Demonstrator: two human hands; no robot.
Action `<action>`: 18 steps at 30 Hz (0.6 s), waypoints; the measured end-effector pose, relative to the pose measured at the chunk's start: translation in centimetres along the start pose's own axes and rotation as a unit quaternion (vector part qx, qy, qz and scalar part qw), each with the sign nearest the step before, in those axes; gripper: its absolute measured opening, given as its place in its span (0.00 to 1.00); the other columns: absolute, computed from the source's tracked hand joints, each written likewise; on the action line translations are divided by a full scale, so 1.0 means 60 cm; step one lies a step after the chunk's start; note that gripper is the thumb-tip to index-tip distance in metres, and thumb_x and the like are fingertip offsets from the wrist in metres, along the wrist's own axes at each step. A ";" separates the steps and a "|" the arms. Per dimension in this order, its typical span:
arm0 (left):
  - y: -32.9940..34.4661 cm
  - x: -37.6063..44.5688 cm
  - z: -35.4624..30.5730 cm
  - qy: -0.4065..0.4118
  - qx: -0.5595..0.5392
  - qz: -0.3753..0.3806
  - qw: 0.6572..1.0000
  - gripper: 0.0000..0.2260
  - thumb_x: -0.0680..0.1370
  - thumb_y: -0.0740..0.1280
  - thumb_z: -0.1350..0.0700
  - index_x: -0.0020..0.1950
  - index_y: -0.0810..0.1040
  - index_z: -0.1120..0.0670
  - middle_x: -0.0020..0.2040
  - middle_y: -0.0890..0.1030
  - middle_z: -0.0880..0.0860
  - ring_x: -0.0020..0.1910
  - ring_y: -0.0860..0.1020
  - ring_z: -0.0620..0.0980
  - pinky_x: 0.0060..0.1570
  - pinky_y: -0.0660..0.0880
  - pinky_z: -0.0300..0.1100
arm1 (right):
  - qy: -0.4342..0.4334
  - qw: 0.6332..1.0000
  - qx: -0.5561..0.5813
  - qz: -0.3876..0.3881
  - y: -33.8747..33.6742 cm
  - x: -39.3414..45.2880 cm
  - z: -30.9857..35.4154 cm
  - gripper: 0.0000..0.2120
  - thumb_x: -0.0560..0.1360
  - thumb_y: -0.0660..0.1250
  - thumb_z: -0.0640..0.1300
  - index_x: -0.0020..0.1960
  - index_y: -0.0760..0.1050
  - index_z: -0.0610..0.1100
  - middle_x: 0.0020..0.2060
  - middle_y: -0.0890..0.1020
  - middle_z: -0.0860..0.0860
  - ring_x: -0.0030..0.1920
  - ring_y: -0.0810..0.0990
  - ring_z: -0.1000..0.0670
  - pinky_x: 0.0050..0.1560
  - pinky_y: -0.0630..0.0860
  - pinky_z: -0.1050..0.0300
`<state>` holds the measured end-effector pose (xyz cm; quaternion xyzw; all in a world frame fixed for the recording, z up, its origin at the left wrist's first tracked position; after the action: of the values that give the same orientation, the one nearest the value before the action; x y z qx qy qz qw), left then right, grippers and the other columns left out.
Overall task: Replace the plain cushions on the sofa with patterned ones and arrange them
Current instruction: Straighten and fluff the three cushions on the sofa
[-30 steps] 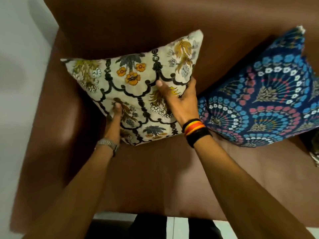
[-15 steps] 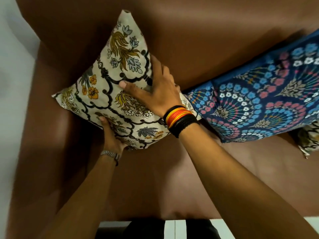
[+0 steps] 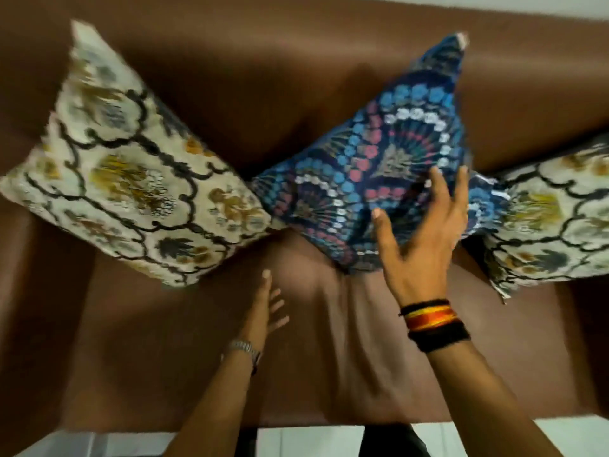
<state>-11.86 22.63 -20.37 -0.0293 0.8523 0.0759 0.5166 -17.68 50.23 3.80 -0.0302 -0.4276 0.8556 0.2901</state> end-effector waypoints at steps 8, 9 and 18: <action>0.334 0.001 -0.020 0.115 -0.075 -0.020 0.990 0.45 0.67 0.57 0.18 0.76 0.73 0.43 0.72 0.79 0.51 0.67 0.78 0.56 0.62 0.78 0.60 | -0.049 0.969 0.032 0.240 -0.047 0.110 -0.222 0.43 0.79 0.69 0.60 0.85 0.56 0.44 0.83 0.62 0.40 0.84 0.58 0.38 0.80 0.60 0.34; 0.351 -0.012 -0.007 0.110 -0.102 -0.034 0.988 0.44 0.69 0.54 0.18 0.76 0.72 0.43 0.73 0.78 0.51 0.68 0.78 0.57 0.63 0.78 0.61 | -0.057 0.970 0.034 0.234 -0.086 0.119 -0.244 0.40 0.80 0.68 0.58 0.85 0.57 0.45 0.84 0.61 0.41 0.84 0.58 0.39 0.81 0.59 0.35; 0.769 -0.139 0.137 0.012 -0.046 0.107 0.993 0.35 0.79 0.53 0.28 0.81 0.64 0.45 0.79 0.69 0.53 0.75 0.69 0.58 0.68 0.71 0.64 | 0.123 0.992 -0.037 -0.018 -0.394 0.237 -0.555 0.37 0.77 0.67 0.57 0.81 0.62 0.45 0.82 0.62 0.38 0.82 0.60 0.35 0.79 0.60 0.28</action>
<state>-6.70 69.20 -12.16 0.0373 0.8525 0.1690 0.4932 -8.36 92.45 3.27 -0.1380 -0.4205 0.8236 0.3546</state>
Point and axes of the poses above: each hand's wrist, its own x-axis towards the middle knuckle, its own y-axis out of the palm, z = x × y, the point moved 10 cm from there along x, towards the middle knuckle
